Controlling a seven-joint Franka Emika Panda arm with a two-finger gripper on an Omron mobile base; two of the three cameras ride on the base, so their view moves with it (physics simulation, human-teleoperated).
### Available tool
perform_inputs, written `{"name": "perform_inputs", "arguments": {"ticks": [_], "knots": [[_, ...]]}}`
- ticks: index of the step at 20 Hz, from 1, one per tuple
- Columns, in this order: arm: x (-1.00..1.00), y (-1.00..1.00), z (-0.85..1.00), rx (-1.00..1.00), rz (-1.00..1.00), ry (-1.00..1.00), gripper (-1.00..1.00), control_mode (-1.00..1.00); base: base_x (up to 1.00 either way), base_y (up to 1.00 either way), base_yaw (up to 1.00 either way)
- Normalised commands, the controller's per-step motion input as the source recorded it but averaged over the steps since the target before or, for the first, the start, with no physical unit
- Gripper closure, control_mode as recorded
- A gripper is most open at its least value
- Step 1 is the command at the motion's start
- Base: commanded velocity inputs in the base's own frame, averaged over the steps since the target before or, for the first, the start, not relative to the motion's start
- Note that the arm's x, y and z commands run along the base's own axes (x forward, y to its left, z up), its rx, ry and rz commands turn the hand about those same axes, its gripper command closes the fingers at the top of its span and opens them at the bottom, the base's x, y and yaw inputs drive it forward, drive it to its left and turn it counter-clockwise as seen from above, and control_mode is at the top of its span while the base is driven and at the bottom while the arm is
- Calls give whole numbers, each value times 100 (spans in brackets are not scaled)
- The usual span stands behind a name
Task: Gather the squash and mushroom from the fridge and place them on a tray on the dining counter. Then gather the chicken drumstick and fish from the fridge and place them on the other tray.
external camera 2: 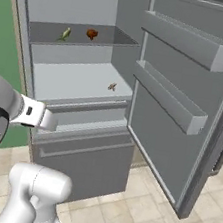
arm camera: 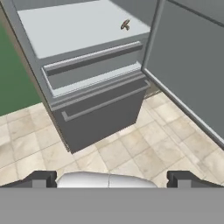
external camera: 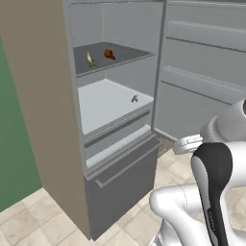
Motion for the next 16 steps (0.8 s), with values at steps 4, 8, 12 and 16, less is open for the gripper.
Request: {"name": "perform_inputs", "arguments": {"ticks": [4, 8, 12, 16], "knots": [[0, 0, 0, 0, 0, 0, -100, 100, 74, -19, 25], [0, 0, 0, 0, 0, 0, -100, 100, 74, -18, 26], [0, 0, 0, 0, 0, 0, -100, 100, 63, -15, 26], [0, 0, 0, 0, 0, 0, -100, 100, 42, -16, 28]]}}
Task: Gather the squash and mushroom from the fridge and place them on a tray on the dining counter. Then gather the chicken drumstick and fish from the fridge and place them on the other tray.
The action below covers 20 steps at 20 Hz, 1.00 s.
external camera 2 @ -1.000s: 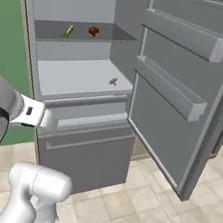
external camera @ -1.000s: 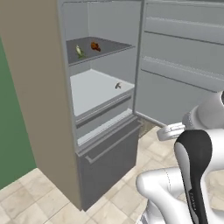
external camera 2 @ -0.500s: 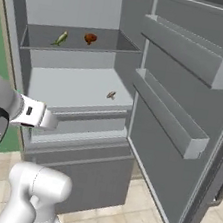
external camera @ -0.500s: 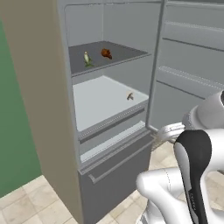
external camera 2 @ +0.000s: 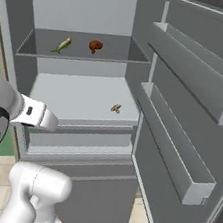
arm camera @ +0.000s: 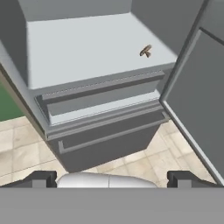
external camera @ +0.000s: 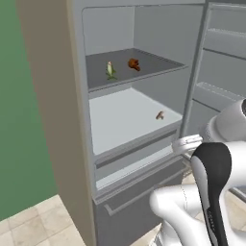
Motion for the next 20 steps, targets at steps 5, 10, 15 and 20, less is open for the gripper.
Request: {"name": "perform_inputs", "arguments": {"ticks": [5, 10, 15, 20], "knots": [[0, 0, 0, 0, 0, 0, -100, 100, 32, -29, 28], [0, 0, 0, 0, 0, 0, -100, 100, 43, -26, 28], [0, 0, 0, 0, 0, 0, -100, 100, 46, -25, 27], [0, 0, 0, 0, 0, 0, -100, 100, 39, -30, 26]]}}
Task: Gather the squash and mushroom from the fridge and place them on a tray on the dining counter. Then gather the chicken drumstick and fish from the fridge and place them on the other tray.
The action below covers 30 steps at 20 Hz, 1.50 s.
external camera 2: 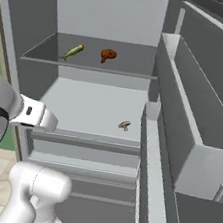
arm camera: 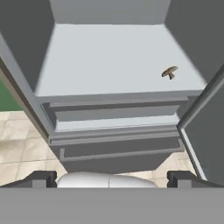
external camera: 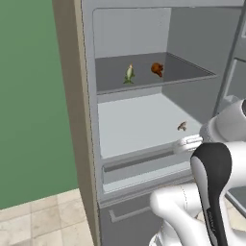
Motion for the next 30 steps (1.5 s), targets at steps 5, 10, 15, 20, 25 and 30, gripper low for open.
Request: {"name": "perform_inputs", "arguments": {"ticks": [5, 10, 15, 20, 25, 30], "knots": [[0, 0, 0, 0, 0, 0, -100, 100, 37, -33, 25], [0, 0, 0, 0, 0, 0, -100, 100, 40, -26, 24], [0, 0, 0, 0, 0, 0, -100, 100, 52, -9, 18], [0, 0, 0, 0, 0, 0, -100, 100, 53, -7, 9], [0, 0, 0, 0, 0, 0, -100, 100, 42, -13, 5], [30, -19, 0, 3, 1, 0, -100, -100, 8, -2, 1]]}}
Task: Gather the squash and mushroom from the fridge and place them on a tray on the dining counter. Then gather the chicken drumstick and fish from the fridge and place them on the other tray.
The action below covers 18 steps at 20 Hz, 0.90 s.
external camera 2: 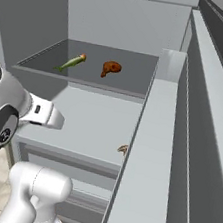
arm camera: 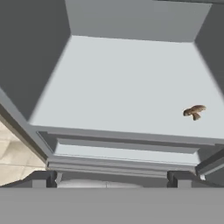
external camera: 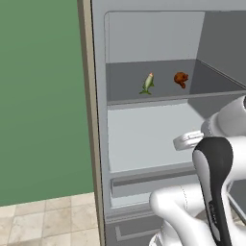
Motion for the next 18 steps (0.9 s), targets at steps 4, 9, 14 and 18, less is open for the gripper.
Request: {"name": "perform_inputs", "arguments": {"ticks": [4, 9, 14, 18], "knots": [[25, -42, 0, 0, 0, 0, -100, -100, 0, 0, 0], [1, -35, -20, 0, -2, 1, -100, -100, 0, 0, 0], [0, -34, -26, 0, -9, 0, -100, -100, 0, 0, 0], [0, -29, -26, 0, -13, 0, -100, -100, 0, 0, 0]]}}
